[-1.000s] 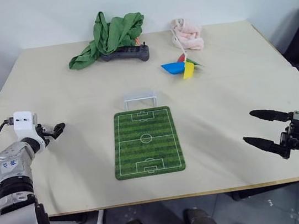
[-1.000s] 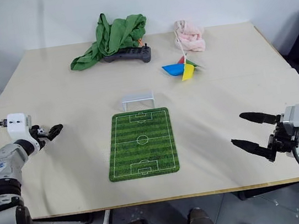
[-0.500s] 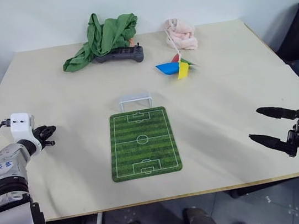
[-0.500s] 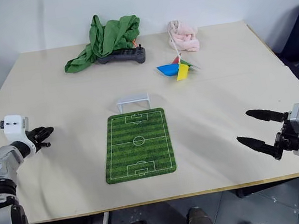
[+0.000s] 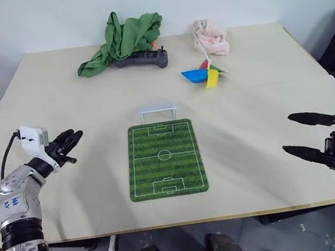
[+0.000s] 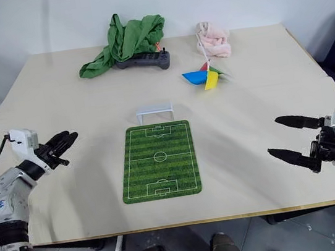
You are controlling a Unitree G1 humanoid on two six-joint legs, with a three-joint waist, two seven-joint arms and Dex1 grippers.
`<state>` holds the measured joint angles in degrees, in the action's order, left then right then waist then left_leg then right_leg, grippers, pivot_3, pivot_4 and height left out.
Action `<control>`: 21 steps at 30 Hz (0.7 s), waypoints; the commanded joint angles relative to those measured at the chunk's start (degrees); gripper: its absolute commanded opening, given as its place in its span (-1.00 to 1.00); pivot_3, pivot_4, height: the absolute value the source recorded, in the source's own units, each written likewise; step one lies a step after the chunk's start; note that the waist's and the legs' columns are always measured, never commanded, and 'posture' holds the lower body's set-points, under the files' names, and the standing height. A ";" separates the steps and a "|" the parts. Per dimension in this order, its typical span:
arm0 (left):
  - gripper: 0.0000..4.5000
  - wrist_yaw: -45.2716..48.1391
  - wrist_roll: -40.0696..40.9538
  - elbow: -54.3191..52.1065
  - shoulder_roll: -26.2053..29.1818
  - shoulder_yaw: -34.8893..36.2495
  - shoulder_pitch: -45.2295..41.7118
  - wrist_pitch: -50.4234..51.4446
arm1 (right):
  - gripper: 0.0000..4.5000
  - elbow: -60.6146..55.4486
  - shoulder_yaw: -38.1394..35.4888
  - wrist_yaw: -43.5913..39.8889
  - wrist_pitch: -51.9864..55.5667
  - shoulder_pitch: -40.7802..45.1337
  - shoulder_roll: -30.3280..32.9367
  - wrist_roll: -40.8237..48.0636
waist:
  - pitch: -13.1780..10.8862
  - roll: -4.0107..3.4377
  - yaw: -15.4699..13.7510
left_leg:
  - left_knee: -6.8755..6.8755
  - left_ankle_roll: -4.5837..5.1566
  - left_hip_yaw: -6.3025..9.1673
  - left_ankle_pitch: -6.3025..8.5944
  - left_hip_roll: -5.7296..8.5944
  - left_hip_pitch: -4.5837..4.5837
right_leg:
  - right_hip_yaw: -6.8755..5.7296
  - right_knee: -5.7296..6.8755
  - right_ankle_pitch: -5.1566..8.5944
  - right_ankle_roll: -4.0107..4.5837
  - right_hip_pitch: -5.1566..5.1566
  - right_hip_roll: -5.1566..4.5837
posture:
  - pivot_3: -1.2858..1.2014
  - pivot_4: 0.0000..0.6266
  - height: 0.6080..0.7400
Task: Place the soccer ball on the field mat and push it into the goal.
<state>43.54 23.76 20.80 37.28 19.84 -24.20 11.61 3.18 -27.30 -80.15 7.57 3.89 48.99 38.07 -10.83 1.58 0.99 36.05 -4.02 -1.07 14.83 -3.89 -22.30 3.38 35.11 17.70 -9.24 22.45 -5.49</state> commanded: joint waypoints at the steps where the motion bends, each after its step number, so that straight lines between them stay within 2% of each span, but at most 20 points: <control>1: -0.61 6.41 3.97 -11.94 0.62 -2.99 4.68 4.11 | 1.00 -2.12 -1.41 -1.84 -0.03 -0.69 -0.18 2.64 | 0.00 0.00 0.02 | 0.00 0.01 0.00 0.01 0.00 0.01 | 0.00 0.00 0.00 0.00 -0.01 0.00 | 0.03 -0.52 1.00; 7: -0.61 14.88 6.62 -24.79 2.02 -7.86 13.25 7.44 | 1.00 -9.63 -1.98 0.79 0.81 -6.32 -3.73 4.89 | 0.00 0.00 0.52 | -0.02 0.01 0.01 0.01 -0.01 0.03 | 0.01 -0.02 0.02 0.05 0.00 0.00 | 0.03 -0.52 1.00; 11: -0.61 16.87 7.75 -31.40 1.58 -10.54 15.89 8.76 | 1.00 -14.65 -2.72 3.59 1.73 -10.99 -6.05 6.32 | 0.00 0.00 0.51 | 0.00 0.02 0.01 0.04 0.00 0.01 | 0.04 -0.08 0.07 0.13 -0.02 -0.02 | 0.03 -0.52 1.00; 16: -0.61 17.38 6.87 -34.75 -0.96 -15.06 14.85 7.96 | 1.00 -18.96 -3.74 6.01 2.05 -15.60 -7.90 7.58 | 0.00 -0.01 0.46 | 0.03 0.03 0.02 0.04 0.00 0.04 | 0.05 -0.10 0.33 0.63 -0.08 -0.02 | 0.03 -0.52 1.00; 21: -0.61 17.31 3.61 -34.36 -2.70 -19.50 12.80 4.98 | 1.00 -22.20 -4.46 8.35 1.78 -18.52 -10.22 8.57 | 0.00 0.00 0.45 | 0.02 0.04 0.04 0.04 0.00 0.04 | 0.05 -0.11 0.32 0.63 -0.08 0.00 | 0.03 -0.52 1.00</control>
<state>60.61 28.60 -11.83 34.70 1.41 -10.66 18.75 -16.46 -29.95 -72.52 9.99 -13.77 39.48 45.11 -10.83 1.58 1.44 36.07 -3.97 -1.03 14.86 -3.89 -22.26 3.43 35.00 18.03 -8.61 22.37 -5.50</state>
